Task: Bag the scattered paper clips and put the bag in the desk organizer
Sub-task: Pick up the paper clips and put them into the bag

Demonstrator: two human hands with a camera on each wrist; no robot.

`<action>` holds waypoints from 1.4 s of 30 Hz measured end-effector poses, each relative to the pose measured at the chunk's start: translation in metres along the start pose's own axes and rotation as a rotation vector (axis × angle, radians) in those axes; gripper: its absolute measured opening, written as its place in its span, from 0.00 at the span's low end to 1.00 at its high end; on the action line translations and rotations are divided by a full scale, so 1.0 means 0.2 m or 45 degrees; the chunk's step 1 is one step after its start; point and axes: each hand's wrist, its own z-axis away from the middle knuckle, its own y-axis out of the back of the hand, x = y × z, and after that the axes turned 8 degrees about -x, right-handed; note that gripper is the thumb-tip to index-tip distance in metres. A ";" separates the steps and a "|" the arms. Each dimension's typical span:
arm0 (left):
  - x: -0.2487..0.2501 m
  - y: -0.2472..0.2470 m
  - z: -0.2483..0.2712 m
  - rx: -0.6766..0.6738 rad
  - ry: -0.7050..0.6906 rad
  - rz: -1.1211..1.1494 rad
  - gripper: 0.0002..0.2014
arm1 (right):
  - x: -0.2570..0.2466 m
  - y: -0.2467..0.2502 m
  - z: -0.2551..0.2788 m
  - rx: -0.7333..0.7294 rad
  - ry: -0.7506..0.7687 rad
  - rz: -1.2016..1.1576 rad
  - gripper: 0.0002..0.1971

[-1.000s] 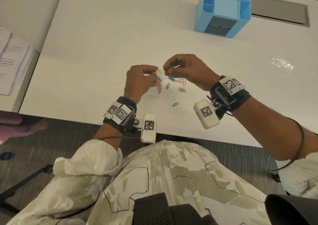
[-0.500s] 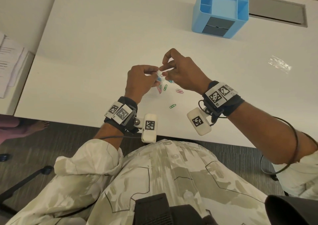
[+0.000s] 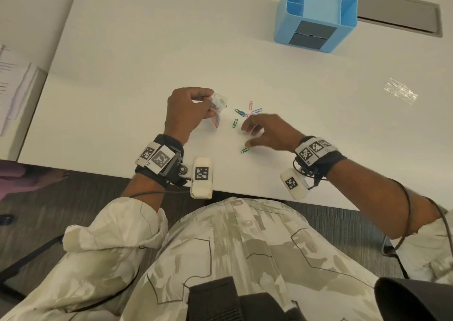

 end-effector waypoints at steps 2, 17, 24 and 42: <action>0.00 0.02 0.00 0.015 0.009 -0.004 0.09 | 0.05 -0.08 0.00 -0.057 0.035 0.130 0.21; -0.01 0.08 0.04 0.046 0.000 -0.031 0.10 | 0.21 0.01 -0.08 0.501 -0.069 0.141 0.32; -0.02 0.07 0.04 0.048 0.024 -0.016 0.10 | 0.18 -0.08 -0.11 0.467 0.012 0.189 0.20; -0.01 0.03 0.05 0.016 0.004 -0.027 0.10 | 0.04 0.03 -0.09 0.531 -0.076 -0.092 0.05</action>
